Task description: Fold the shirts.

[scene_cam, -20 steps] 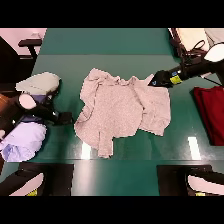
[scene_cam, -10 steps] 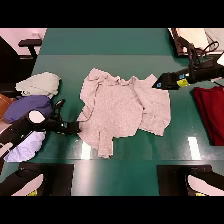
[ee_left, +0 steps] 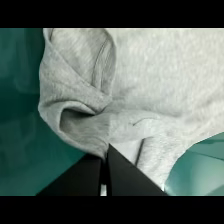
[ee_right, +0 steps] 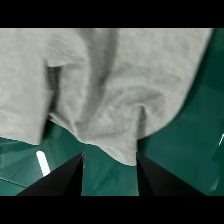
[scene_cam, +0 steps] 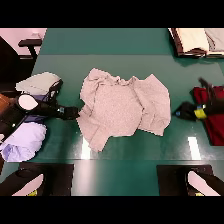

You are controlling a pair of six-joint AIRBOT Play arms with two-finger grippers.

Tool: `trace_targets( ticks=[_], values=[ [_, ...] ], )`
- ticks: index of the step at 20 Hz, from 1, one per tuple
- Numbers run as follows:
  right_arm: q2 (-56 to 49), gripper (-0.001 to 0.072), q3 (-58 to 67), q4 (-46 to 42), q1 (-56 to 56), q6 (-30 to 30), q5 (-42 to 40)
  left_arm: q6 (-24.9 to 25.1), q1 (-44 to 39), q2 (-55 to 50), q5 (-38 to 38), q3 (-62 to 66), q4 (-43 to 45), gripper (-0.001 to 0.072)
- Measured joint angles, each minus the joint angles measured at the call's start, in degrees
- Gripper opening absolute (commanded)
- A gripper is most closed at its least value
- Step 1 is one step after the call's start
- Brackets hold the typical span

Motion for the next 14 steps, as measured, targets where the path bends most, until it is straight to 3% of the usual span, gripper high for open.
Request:
trace_targets(
  ticks=[6,10,12,13,14],
  values=[
    [0.70,0.0359,-14.99,5.75,-5.53,-2.01,-10.03,-0.24,0.00,-0.04,-0.11,2.08,0.59,0.0024],
    [-4.76,0.0286,-15.23,9.42,-1.84,-2.58,-15.93,-0.28,-0.04,-0.11,-0.39,2.32,0.70,0.0024],
    [-7.76,0.0071,-13.07,9.42,0.52,-2.78,-18.62,-0.28,-0.04,-0.11,-0.66,2.43,1.09,0.0024],
    [-9.11,0.0015,-11.52,8.90,1.68,-2.84,-19.74,-0.28,-0.04,-0.13,-0.92,2.58,1.38,0.0023],
    [-10.34,0.0014,-9.86,8.35,2.58,-2.84,-19.96,-0.31,-0.04,-0.11,-1.33,2.93,1.86,0.0024]
  ],
)
